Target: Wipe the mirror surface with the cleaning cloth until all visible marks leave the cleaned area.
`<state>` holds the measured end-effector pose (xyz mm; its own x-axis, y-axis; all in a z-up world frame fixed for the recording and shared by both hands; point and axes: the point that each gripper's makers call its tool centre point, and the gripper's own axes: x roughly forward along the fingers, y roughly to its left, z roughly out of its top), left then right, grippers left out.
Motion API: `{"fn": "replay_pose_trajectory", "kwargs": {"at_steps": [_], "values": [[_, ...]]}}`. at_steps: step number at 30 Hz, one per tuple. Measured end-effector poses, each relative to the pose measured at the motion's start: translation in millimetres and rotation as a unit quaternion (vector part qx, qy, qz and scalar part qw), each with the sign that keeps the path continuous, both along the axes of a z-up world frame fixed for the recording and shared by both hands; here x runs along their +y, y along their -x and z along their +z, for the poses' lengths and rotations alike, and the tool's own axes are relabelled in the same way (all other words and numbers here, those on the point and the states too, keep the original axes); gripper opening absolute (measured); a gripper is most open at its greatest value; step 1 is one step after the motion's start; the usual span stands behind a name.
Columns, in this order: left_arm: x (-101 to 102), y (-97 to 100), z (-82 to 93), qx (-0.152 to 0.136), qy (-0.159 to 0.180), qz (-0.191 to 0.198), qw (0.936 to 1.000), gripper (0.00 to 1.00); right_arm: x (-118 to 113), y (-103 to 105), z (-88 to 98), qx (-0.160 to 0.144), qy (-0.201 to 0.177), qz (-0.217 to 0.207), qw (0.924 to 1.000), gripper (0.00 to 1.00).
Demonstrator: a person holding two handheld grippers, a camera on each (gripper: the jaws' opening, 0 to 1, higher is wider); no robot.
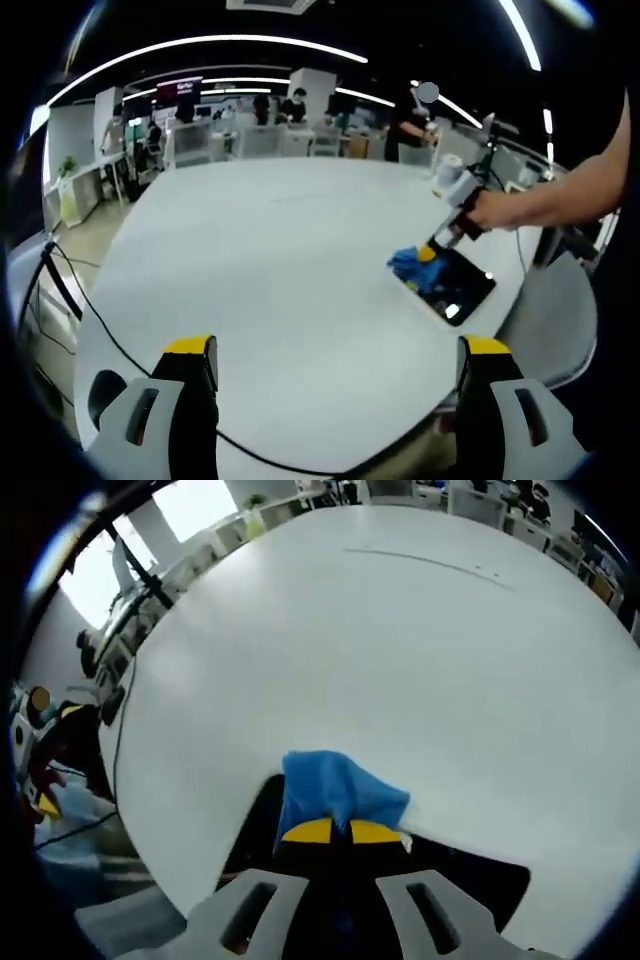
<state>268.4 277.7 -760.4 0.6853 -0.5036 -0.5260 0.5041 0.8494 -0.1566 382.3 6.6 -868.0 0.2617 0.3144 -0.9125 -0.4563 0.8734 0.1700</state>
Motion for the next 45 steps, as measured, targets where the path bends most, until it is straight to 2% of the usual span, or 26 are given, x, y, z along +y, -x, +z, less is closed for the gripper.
{"fn": "replay_pose_trajectory", "kwargs": {"at_steps": [4, 7, 14, 18, 32, 45], "values": [[2, 0.5, 0.9, 0.0, -0.002, 0.001, 1.0, 1.0, 0, -1, -0.5, 0.0, 0.0, -0.004, 1.0, 0.0], [2, 1.1, 0.4, 0.001, -0.004, 0.001, 1.0, 1.0, -1, -1, -0.5, 0.002, -0.02, -0.036, 0.9991, 0.0], [-14, -1.0, 4.2, -0.005, -0.002, -0.01, 0.9999, 1.0, -1, 7, -0.5, -0.032, -0.018, -0.041, 0.9985, 0.0], [-17, -1.8, 4.9, -0.008, -0.001, -0.011, 0.9999, 1.0, 0, 16, -0.5, -0.029, -0.023, -0.052, 0.9979, 0.0], [-23, 0.6, 4.5, -0.01, 0.001, -0.012, 0.9999, 1.0, 4, 88, -1.1, -0.008, -0.044, -0.034, 0.9984, 0.0], [-25, -1.2, 6.6, -0.012, 0.002, -0.014, 0.9998, 1.0, 3, 134, -0.3, 0.018, -0.059, -0.023, 0.9979, 0.0]]}}
